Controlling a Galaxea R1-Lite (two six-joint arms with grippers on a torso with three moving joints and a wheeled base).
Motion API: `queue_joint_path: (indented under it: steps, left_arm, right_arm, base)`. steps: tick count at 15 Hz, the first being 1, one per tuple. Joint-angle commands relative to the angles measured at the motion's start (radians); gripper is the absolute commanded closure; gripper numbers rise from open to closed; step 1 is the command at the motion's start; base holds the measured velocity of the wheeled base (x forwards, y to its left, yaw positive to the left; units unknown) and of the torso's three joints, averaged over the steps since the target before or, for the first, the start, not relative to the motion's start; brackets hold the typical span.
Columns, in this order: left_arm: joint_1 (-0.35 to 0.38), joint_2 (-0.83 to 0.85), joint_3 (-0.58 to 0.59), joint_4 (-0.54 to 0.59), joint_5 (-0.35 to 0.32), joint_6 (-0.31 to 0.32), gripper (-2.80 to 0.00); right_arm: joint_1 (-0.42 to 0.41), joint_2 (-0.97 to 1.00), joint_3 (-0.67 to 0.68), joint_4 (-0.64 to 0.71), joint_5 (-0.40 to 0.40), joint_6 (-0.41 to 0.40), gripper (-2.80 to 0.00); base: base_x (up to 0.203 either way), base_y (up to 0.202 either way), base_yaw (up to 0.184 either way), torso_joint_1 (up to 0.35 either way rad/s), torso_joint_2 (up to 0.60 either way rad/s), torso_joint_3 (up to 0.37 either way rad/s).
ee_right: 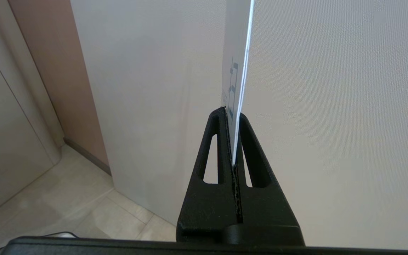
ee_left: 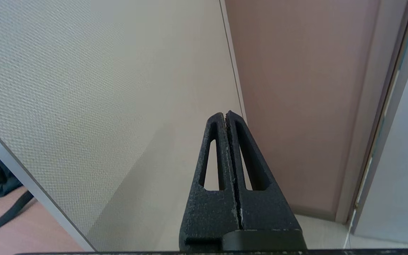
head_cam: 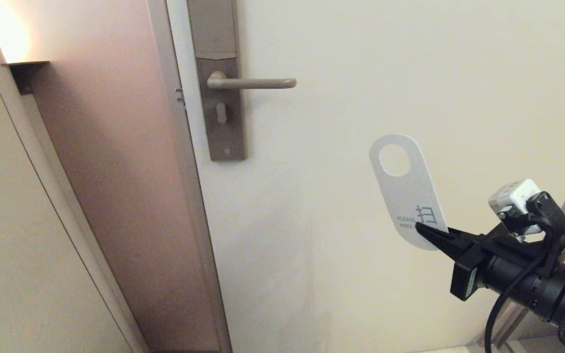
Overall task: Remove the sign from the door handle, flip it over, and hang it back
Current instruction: Hang the sign back with the other side facing out
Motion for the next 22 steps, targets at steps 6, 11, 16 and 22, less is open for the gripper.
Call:
queue_joint_path:
  steps: [6, 11, 16, 22]
  left_arm:
    - [0.0, 0.004, -0.001, 0.038, -0.014, -0.038, 0.0]
    - [0.0, 0.004, 0.0, 0.073, -0.169, -0.036, 0.0]
    - [0.0, 0.004, 0.0, 0.164, -0.277, -0.04, 0.0]
    - [0.0, 0.004, 0.0, 0.207, -0.265, -0.119, 0.0]
  right_arm:
    - [0.0, -0.005, 0.006, -0.006, 0.0, -0.001, 0.0]
    - [0.001, 0.011, 0.064, -0.093, 0.0, -0.004, 0.0]
    - [0.0, 0.013, 0.068, -0.105, 0.0, -0.004, 0.0]
    - [0.002, 0.015, 0.066, -0.105, 0.0, -0.004, 0.0]
  base:
    - [0.0, 0.0, 0.0, 0.0, 0.0, 0.0]
    - [0.0, 0.0, 0.0, 0.0, 0.0, 0.0]
    - [0.0, 0.0, 0.0, 0.0, 0.0, 0.0]
    - [0.0, 0.0, 0.0, 0.0, 0.0, 0.0]
